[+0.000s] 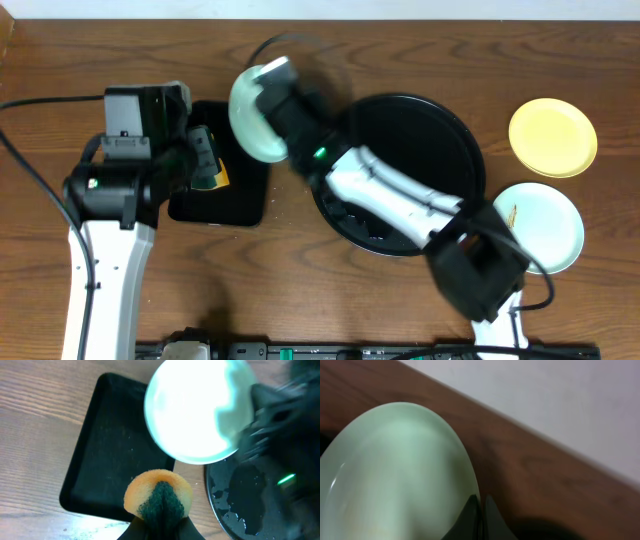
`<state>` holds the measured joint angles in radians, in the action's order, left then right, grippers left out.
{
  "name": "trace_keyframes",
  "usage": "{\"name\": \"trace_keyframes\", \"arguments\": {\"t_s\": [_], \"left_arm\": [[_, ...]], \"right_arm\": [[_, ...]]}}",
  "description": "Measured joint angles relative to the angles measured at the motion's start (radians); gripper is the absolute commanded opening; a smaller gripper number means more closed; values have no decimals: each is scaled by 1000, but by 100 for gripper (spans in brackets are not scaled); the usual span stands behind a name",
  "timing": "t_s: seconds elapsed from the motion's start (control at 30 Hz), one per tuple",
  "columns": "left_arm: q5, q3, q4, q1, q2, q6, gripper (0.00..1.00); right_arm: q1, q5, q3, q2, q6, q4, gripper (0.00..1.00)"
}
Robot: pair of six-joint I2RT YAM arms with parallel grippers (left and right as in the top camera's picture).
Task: Clean dirty plates on tray and stack at the side
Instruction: 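Lift the mint plate off the round tray with the right gripper, then carry the mint plate right and set it beside the yellow plate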
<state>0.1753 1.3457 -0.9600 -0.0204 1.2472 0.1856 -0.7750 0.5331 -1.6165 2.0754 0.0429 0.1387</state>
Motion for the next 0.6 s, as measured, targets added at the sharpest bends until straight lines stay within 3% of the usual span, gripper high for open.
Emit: {"name": "trace_keyframes", "arguments": {"t_s": [0.23,0.4,0.6], "left_arm": [[-3,0,27,0,110,0,8],[-2,0,46,0,182,0,8],[-2,0,63,0,245,0,8]], "right_arm": [[411,-325,-3,-148,215,230,1],[769,-365,-13,-212,251,468,1],[1133,-361,-9,-209,262,597,1]]}}
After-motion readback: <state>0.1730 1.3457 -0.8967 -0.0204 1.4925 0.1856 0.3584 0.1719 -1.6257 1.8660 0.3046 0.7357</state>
